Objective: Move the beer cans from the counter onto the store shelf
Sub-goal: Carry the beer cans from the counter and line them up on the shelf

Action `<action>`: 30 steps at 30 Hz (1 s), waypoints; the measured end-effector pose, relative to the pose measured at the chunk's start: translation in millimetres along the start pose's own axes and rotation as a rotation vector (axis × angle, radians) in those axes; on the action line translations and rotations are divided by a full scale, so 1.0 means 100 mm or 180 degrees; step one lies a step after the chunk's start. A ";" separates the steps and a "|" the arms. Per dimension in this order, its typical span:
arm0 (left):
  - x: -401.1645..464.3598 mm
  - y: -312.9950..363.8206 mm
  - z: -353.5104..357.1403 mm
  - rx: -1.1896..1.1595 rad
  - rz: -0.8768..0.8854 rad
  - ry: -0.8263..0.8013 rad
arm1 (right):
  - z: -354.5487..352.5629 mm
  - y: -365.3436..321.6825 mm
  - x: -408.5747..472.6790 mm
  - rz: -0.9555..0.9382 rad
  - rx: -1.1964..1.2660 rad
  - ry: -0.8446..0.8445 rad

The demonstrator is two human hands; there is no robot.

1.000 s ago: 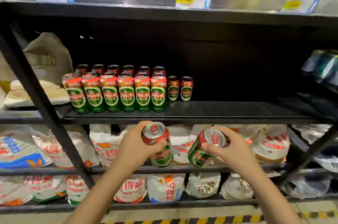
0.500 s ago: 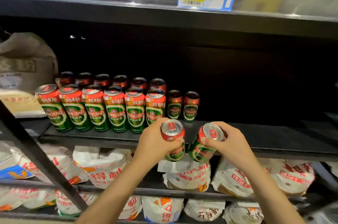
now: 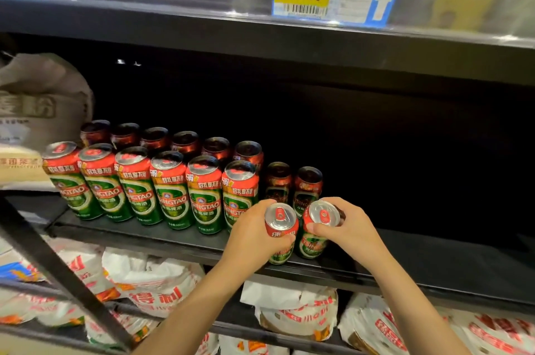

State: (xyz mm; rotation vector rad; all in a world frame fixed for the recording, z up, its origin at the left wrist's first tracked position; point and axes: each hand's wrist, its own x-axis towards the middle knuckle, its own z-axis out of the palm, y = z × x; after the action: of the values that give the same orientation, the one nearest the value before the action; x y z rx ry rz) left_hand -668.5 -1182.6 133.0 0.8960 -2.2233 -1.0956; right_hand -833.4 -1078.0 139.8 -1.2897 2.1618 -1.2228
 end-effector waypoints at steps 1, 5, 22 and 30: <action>0.01 0.00 0.02 -0.0003 0.0016 0.0002 | 0.01 0.02 0.02 -0.0005 -0.0016 -0.0010; 0.05 0.01 0.07 -0.0010 0.0008 0.0014 | 0.02 0.10 0.09 -0.0016 0.0022 -0.0029; 0.13 -0.04 0.06 -0.0277 0.0138 -0.0013 | 0.12 0.12 0.12 -0.0003 0.0255 -0.0040; 0.08 -0.13 0.14 0.0029 -0.0049 0.0025 | 0.23 0.26 -0.06 0.0253 0.0569 -0.0118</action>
State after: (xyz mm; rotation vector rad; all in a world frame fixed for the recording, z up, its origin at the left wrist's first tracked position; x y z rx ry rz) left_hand -679.0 -1187.6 115.1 0.9212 -2.2202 -1.0880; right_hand -829.8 -1079.1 104.7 -1.1333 2.0066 -1.3157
